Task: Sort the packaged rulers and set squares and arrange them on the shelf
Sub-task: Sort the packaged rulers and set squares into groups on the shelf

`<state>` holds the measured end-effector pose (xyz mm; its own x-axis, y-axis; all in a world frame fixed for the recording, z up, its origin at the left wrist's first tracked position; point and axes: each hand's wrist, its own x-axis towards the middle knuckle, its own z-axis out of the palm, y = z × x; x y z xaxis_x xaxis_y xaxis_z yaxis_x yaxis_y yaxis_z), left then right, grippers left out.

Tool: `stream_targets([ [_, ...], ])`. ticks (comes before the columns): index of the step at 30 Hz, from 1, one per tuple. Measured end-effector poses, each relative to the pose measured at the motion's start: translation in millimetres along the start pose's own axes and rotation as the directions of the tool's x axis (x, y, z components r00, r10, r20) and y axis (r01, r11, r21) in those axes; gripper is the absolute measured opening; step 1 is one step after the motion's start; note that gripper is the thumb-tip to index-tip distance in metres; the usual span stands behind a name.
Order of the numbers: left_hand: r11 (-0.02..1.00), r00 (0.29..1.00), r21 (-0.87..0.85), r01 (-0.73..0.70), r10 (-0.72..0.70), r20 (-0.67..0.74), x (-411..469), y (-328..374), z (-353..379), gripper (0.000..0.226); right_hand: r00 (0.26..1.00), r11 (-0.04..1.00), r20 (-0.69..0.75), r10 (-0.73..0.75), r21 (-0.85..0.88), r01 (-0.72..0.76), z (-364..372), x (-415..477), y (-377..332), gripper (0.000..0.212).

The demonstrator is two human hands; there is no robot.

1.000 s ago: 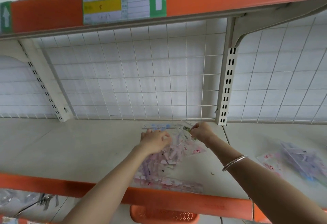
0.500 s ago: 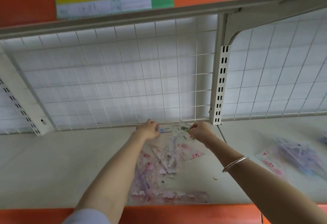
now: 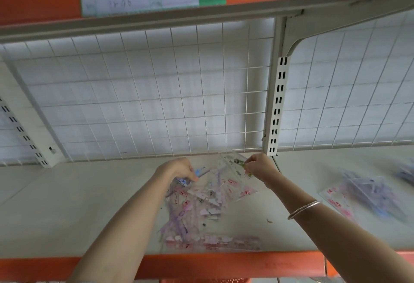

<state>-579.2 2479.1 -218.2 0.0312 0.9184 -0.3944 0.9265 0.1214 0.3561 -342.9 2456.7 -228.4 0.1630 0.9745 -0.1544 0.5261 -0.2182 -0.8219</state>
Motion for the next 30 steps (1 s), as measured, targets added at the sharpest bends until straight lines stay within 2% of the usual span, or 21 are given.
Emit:
stream_targets([
  [8, 0.998, 0.990, 0.048, 0.040, -0.033, -0.136, -18.3, 5.2, -1.7, 0.041, 0.998, 1.000, 0.057, 0.012, 0.023, -0.014, -1.2, -12.4, 1.7, 0.018],
  [11, 0.993, 0.990, 0.067, 0.094, -0.087, -0.107, -18.4, 7.8, 0.6, 0.046, 0.998, 0.999, 0.063, 0.017, 0.043, -0.020, -2.2, -15.9, 0.8, 0.016],
  [14, 0.992, 0.990, 0.058, 0.115, -0.110, -0.084, -19.0, 11.5, 3.6, 0.039, 0.997, 0.999, 0.073, 0.022, 0.045, -0.025, -2.9, -19.5, -0.1, 0.016],
  [18, 0.978, 0.989, 0.150, 0.147, -0.143, -0.040, -19.7, 16.8, 5.2, 0.032, 0.997, 0.998, 0.075, 0.017, 0.052, -0.021, -4.2, -19.1, 0.4, 0.016],
  [22, 0.966, 0.985, 0.195, 0.169, -0.172, 0.001, -25.9, 24.9, 4.8, 0.046, 0.997, 0.998, 0.071, 0.005, 0.064, -0.010, -6.6, -21.2, -1.7, 0.018],
  [25, 0.966, 0.988, 0.217, 0.143, -0.151, 0.021, -26.8, 25.1, 2.3, 0.027, 0.998, 0.998, 0.067, -0.003, 0.068, -0.002, -7.3, -21.0, -0.9, 0.018],
  [27, 0.977, 0.990, 0.159, 0.141, -0.137, -0.036, -23.2, 21.5, 1.2, 0.031, 0.999, 0.997, 0.051, -0.003, 0.071, 0.000, -8.9, -20.9, -0.5, 0.018],
  [30, 0.998, 0.966, 0.013, 0.062, -0.056, -0.254, -21.7, 23.9, -3.5, 0.018, 1.000, 0.996, 0.006, 0.006, 0.086, -0.006, -13.2, -19.9, -1.4, 0.021],
])
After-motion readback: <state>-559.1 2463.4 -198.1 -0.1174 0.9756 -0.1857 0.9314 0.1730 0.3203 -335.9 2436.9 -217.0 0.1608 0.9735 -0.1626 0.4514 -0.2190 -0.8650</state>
